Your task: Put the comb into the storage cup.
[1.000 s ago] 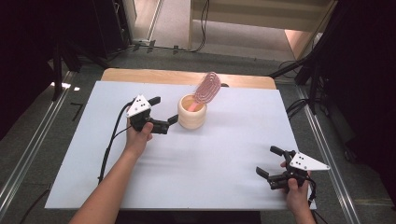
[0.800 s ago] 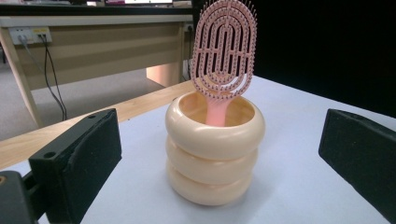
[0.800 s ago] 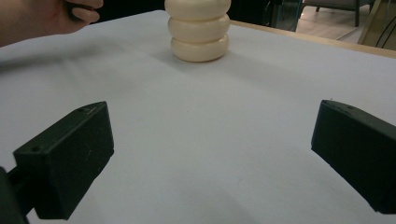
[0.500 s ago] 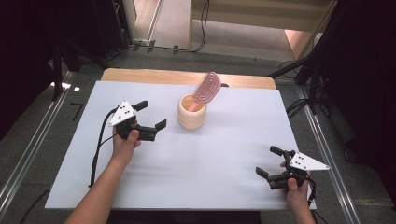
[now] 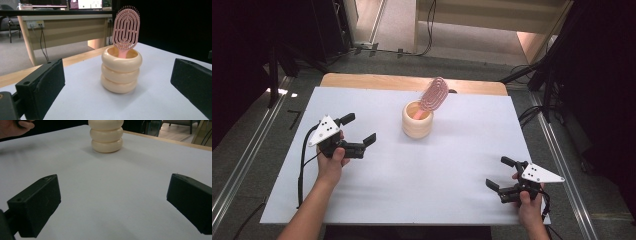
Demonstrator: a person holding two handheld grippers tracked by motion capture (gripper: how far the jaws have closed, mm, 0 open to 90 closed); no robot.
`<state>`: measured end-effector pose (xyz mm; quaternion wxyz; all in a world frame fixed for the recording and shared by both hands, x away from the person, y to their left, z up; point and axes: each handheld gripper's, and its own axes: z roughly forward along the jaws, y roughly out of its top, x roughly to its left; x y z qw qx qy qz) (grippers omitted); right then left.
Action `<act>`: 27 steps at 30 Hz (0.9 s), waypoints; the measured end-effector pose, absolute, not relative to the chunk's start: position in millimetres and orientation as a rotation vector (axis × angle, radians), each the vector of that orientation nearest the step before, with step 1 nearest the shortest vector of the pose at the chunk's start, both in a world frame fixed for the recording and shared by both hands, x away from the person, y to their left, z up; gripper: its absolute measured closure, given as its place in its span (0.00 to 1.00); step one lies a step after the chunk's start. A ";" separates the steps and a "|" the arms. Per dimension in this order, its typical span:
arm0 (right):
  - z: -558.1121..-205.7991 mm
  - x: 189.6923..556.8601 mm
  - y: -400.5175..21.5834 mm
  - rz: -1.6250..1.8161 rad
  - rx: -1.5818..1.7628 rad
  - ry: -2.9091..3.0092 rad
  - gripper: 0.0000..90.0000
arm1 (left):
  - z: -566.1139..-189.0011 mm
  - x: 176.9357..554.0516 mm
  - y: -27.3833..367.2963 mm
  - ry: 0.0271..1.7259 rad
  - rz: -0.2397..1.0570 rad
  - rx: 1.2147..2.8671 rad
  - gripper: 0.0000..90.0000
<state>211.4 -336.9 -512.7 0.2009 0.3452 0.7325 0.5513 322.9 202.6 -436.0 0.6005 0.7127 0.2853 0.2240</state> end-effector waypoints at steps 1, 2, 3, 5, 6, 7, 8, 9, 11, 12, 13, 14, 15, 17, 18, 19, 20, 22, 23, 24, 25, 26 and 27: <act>-512.7 211.4 -336.8 1.540 0.964 2.047 0.00 | -437.0 321.0 205.8 0.667 0.524 1.650 0.00; -512.7 211.3 -336.7 1.538 0.965 2.047 0.00 | -437.5 319.7 207.8 0.672 0.523 1.649 0.00; -512.7 211.3 -336.7 1.538 0.965 2.047 0.00 | -438.4 318.0 211.3 0.676 0.529 1.649 0.00; -512.7 211.3 -336.8 1.539 0.966 2.047 0.00 | -440.2 315.7 216.2 0.685 0.534 1.645 0.00; -512.7 211.4 -336.8 1.539 0.965 2.047 0.00 | -441.4 314.1 218.6 0.692 0.536 1.643 0.00; -512.6 211.3 -336.8 1.538 0.965 2.046 0.00 | -442.6 312.5 221.0 0.696 0.537 1.638 0.00; -512.6 211.3 -336.7 1.538 0.966 2.046 0.00 | -443.9 310.9 223.4 0.701 0.538 1.635 0.00; -512.6 211.3 -336.8 1.537 0.966 2.047 0.00 | -445.3 309.1 226.5 0.707 0.541 1.634 0.00; -512.6 211.3 -336.8 1.536 0.967 2.045 0.00 | -446.8 306.7 230.8 0.716 0.542 1.630 0.00; -512.7 211.4 -336.7 1.535 0.966 2.045 0.00 | -447.4 305.1 233.3 0.720 0.549 1.630 0.00; -512.6 211.3 -336.6 1.536 0.968 2.046 0.00 | -447.8 303.8 236.2 0.722 0.551 1.628 0.00; -512.6 211.2 -336.5 1.535 0.969 2.046 0.00 | -448.2 302.2 238.8 0.729 0.551 1.621 0.00; -512.7 211.3 -336.5 1.534 0.969 2.044 0.00 | -448.7 300.7 241.4 0.731 0.556 1.620 0.00; -512.6 211.2 -336.4 1.534 0.970 2.045 0.00 | -449.9 298.0 246.5 0.737 0.560 1.621 0.00; -512.6 211.2 -336.4 1.534 0.971 2.045 0.00 | -450.6 296.7 248.8 0.742 0.564 1.624 0.00; -512.6 211.3 -336.5 1.532 0.969 2.044 0.00 | -451.4 295.4 251.1 0.745 0.568 1.626 0.00; -512.7 211.4 -336.4 1.532 0.970 2.043 0.00 | -452.1 294.1 253.4 0.748 0.567 1.625 0.00; -512.7 211.4 -336.2 1.532 0.972 2.043 0.00 | -453.3 291.5 258.0 0.754 0.572 1.630 0.00; -512.6 211.3 -336.1 1.531 0.973 2.044 0.00 | -453.8 290.2 260.0 0.759 0.574 1.628 0.00; -512.6 211.1 -335.9 1.532 0.976 2.046 0.00 | -454.4 289.0 261.9 0.761 0.577 1.626 0.00; -512.6 211.2 -335.9 1.530 0.976 2.045 0.00 | -455.0 287.4 263.6 0.767 0.578 1.624 0.00; -512.6 211.2 -335.9 1.530 0.977 2.045 0.00 | -455.6 286.0 265.4 0.770 0.579 1.620 0.00; -512.6 211.1 -335.8 1.531 0.978 2.045 0.00 | -456.1 284.4 267.0 0.773 0.582 1.616 0.00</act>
